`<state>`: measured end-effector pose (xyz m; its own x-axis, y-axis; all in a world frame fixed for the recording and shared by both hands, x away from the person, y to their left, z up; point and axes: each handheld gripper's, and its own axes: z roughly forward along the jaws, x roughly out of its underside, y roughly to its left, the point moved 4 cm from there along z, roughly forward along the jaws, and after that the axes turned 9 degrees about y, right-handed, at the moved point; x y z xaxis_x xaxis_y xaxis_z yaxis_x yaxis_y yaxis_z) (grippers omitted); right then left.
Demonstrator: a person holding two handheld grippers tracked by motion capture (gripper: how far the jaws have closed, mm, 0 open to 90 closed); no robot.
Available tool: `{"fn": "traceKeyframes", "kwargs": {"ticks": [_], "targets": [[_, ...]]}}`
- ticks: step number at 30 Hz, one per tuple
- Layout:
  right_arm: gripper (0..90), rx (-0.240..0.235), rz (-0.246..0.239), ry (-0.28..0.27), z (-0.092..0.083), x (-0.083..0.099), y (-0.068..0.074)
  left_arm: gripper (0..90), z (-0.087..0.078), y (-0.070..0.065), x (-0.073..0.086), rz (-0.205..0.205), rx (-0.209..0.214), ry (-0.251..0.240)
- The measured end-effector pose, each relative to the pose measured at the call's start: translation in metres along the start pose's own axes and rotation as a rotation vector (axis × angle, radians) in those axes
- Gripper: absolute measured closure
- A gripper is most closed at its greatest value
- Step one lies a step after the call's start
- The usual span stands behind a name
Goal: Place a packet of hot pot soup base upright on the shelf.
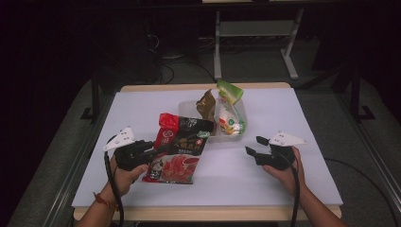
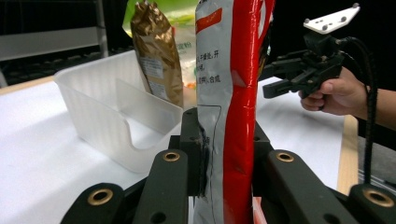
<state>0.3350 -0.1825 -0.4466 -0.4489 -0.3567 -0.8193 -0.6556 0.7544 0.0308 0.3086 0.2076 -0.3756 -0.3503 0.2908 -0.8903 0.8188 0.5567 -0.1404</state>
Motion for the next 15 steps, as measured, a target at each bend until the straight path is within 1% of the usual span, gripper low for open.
{"fn": "traceKeyframes", "kwargs": {"ticks": [5,8,10,11,13,14,15], "targets": [[36.2,0.011,0.014,-0.012,-0.005,0.001,-0.003,75.7,-0.005,-0.001,-0.008,0.006,-0.013,-0.032],[34.9,0.025,0.014,-0.015,-0.006,0.002,-0.005,75.7,-0.007,-0.003,-0.013,0.013,-0.039,-0.042],[34.1,0.043,0.012,-0.013,-0.007,0.003,-0.008,75.7,-0.008,-0.002,-0.015,0.012,-0.054,-0.051],[34.0,0.045,0.015,-0.013,-0.008,0.003,-0.009,75.7,-0.008,-0.002,-0.017,0.016,-0.056,-0.05],[33.7,0.055,0.019,-0.01,-0.009,0.004,-0.011,75.7,-0.008,0.0,-0.02,0.011,-0.077,-0.063],[33.7,0.059,0.019,-0.011,-0.009,0.005,-0.012,75.8,-0.009,0.002,-0.022,0.015,-0.08,-0.067],[33.8,0.059,0.022,-0.013,-0.01,0.005,-0.012,75.7,-0.009,0.003,-0.023,0.015,-0.091,-0.073]]}}
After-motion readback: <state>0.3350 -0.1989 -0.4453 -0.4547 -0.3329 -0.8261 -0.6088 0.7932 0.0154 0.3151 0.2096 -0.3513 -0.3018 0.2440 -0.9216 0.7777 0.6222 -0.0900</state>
